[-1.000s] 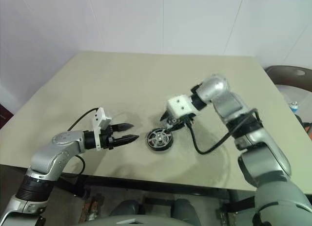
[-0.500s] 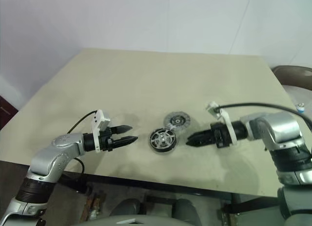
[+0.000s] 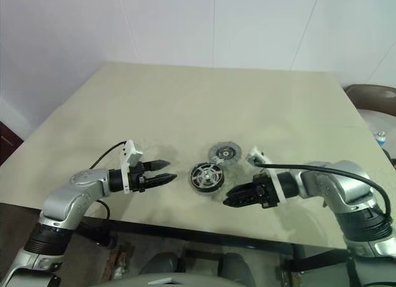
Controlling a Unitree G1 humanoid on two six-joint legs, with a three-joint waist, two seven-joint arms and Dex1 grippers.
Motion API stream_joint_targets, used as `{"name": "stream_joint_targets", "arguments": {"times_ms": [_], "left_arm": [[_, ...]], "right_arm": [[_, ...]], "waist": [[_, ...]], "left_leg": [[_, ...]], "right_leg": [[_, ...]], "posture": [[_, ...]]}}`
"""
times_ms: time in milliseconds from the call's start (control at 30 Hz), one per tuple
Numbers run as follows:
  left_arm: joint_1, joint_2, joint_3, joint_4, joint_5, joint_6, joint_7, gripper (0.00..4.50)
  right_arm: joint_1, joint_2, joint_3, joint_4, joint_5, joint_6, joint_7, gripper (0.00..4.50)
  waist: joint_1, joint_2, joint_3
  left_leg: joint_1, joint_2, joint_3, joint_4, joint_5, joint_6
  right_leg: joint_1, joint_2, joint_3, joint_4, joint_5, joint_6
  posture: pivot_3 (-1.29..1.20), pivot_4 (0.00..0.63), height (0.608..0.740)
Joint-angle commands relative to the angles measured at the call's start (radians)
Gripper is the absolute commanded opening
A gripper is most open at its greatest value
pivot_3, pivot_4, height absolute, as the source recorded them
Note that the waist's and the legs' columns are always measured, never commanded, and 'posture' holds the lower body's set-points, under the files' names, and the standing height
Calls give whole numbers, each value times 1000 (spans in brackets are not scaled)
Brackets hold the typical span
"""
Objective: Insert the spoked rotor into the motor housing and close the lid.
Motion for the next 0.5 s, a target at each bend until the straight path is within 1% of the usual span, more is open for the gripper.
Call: {"name": "stream_joint_targets", "arguments": {"times_ms": [33,133,267,433,500], "left_arm": [[6,-4,8,-40,-2,-9,14,3254],[20,-4,18,-51,-7,-9,24,3254],[39,-5,27,-63,-11,-9,37,3254],[55,-7,27,-70,-12,-11,45,3254],[63,-7,24,-69,-7,-15,47,3254]], "right_arm": [[-37,22,18,33,-7,-9,-43,2152],[-42,44,31,80,-23,-16,-81,2152],[-73,104,23,149,-32,7,-144,2152],[-101,125,-1,162,-4,58,-169,2152],[-119,122,-25,175,24,91,-159,2152]], "waist": [[0,0,0],[0,0,0],[-2,0,0],[-2,0,0],[-2,0,0]], "left_leg": [[0,0,0,0,0,0],[0,0,0,0,0,0],[0,0,0,0,0,0],[1,0,0,0,0,0],[1,0,0,0,0,0]], "right_leg": [[0,0,0,0,0,0],[0,0,0,0,0,0],[0,0,0,1,0,0],[0,1,0,2,0,0],[0,1,0,2,0,0]], "posture": [[0,0,740],[0,0,740],[0,0,740],[0,0,740],[0,0,740]]}}
